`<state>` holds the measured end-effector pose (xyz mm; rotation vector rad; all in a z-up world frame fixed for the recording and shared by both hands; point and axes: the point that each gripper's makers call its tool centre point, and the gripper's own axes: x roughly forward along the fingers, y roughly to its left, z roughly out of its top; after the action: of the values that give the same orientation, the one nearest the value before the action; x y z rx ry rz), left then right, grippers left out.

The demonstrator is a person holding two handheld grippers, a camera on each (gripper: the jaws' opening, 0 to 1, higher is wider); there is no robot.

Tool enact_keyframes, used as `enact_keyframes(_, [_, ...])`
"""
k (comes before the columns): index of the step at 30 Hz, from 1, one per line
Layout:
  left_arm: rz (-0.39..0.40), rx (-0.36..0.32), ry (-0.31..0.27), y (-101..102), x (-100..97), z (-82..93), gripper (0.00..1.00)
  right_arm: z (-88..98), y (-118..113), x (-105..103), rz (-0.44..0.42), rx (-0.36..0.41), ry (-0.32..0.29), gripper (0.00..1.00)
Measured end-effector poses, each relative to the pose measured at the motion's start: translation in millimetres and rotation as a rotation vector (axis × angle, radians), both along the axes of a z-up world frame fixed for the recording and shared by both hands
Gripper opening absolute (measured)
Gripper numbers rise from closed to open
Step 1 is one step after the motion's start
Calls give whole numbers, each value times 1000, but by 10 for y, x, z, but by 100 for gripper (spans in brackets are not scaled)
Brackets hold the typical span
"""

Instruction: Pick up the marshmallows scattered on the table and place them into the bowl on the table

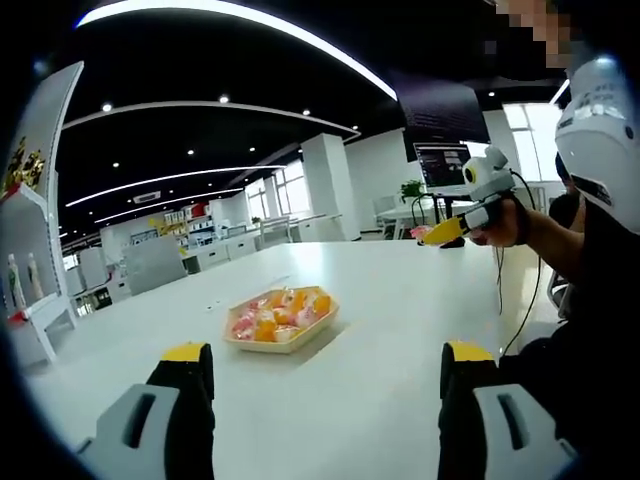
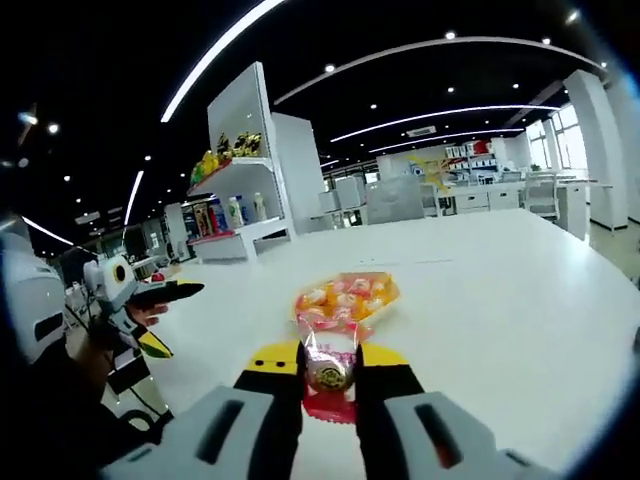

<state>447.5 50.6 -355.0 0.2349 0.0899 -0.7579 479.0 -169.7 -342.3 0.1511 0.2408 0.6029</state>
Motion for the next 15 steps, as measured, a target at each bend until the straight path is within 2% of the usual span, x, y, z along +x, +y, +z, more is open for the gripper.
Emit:
enact_keyframes(5, [4,8,0,12,-14,-11,93,108,-93,27,-32,46,-18,17])
enact_keyframes(15, [4,21,3,18,-13,-42,93,168,-130,73,-56,61,-40,17])
